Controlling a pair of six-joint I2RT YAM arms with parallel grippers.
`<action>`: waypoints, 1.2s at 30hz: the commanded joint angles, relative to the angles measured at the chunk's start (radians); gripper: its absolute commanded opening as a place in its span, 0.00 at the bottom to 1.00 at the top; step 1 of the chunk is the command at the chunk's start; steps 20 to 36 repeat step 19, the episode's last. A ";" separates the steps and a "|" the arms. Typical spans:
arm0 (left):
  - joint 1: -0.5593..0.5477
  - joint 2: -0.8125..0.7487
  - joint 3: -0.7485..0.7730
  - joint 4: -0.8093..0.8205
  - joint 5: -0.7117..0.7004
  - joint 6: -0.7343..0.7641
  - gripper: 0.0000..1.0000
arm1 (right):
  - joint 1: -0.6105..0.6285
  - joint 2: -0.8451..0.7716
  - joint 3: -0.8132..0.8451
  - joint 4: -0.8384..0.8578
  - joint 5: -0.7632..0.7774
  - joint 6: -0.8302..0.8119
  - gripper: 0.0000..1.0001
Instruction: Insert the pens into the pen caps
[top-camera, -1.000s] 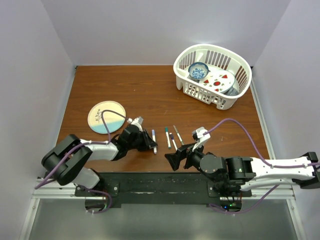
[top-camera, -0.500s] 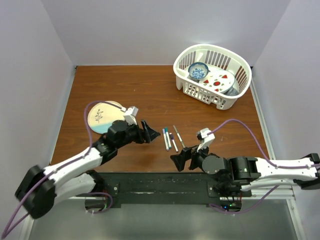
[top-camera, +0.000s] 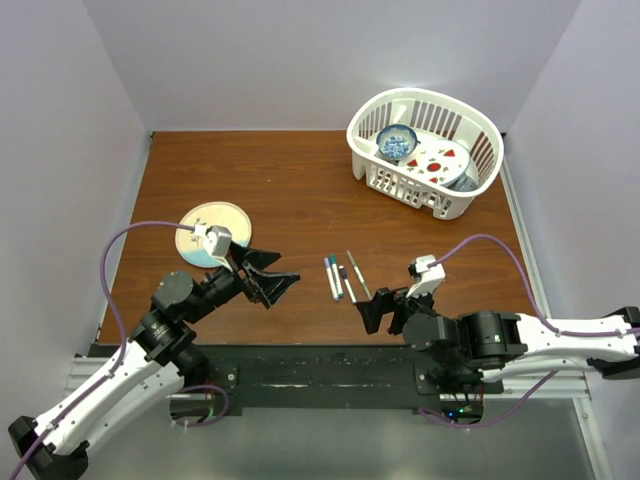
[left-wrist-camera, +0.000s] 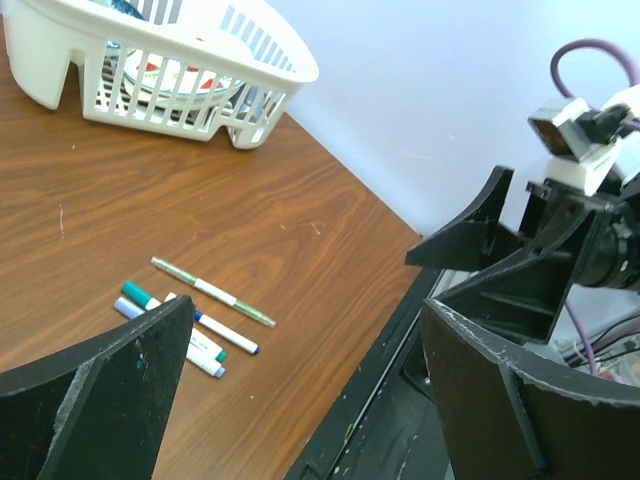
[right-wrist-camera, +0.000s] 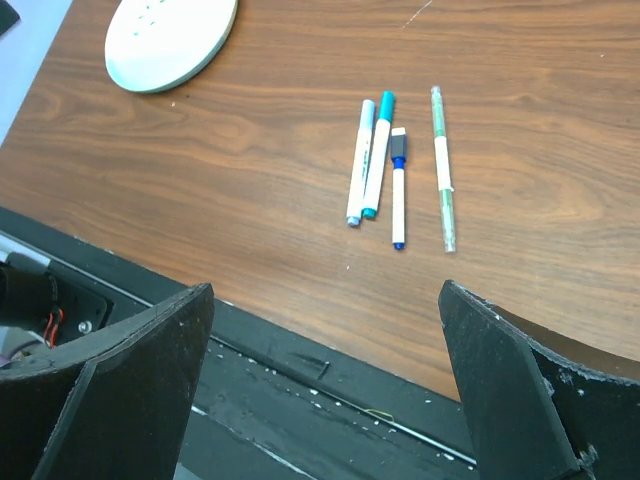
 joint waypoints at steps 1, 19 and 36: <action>-0.004 0.011 -0.009 0.012 0.027 0.034 1.00 | 0.001 -0.028 0.038 -0.013 0.095 0.037 0.99; -0.005 0.003 -0.013 0.029 0.047 0.036 1.00 | 0.001 -0.033 0.062 0.023 0.081 -0.017 0.99; -0.005 0.003 -0.013 0.029 0.047 0.036 1.00 | 0.001 -0.033 0.062 0.023 0.081 -0.017 0.99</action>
